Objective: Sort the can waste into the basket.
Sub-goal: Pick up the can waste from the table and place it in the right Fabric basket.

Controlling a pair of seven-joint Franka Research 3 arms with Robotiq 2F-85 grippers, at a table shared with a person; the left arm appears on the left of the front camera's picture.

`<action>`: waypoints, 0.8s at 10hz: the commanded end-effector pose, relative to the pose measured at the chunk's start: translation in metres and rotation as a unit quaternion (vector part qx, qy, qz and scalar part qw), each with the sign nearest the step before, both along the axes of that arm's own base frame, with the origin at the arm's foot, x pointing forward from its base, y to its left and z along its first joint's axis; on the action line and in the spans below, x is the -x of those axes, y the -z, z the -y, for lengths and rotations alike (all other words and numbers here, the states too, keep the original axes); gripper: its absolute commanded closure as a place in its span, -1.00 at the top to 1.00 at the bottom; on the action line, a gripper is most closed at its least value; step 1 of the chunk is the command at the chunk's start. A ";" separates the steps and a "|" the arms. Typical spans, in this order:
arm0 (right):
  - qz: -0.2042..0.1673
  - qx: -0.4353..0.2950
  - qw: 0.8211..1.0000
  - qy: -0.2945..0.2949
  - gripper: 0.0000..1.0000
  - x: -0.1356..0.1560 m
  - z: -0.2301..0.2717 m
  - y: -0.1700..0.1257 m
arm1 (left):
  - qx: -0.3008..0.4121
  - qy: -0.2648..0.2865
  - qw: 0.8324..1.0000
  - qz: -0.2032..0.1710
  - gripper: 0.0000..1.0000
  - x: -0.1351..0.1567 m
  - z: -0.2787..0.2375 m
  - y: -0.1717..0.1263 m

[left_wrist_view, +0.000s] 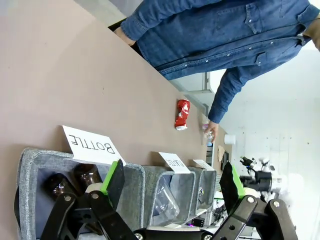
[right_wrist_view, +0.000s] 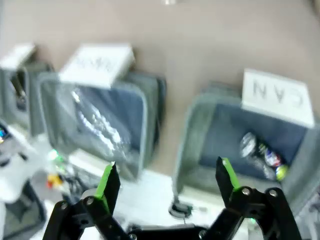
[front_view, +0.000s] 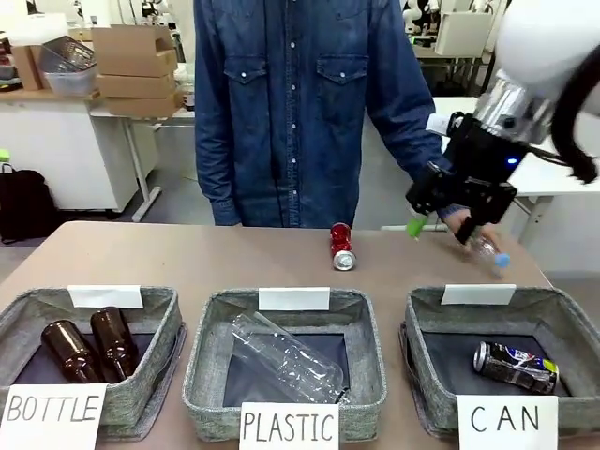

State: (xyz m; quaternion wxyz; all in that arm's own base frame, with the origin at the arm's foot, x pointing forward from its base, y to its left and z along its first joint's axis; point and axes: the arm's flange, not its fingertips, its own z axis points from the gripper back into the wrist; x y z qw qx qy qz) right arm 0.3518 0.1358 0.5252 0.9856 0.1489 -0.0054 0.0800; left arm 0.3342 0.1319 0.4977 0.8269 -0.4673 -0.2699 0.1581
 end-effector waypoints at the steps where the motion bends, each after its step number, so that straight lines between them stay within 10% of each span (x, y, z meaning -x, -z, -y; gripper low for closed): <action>1: 0.025 0.036 0.999 -0.015 1.00 0.037 0.021 0.000 | -0.005 0.007 1.000 0.004 1.00 0.000 -0.001 0.000; 8: 0.045 0.052 0.996 0.054 1.00 0.054 0.050 0.002 | -0.005 0.007 1.000 0.004 1.00 0.000 -0.001 0.000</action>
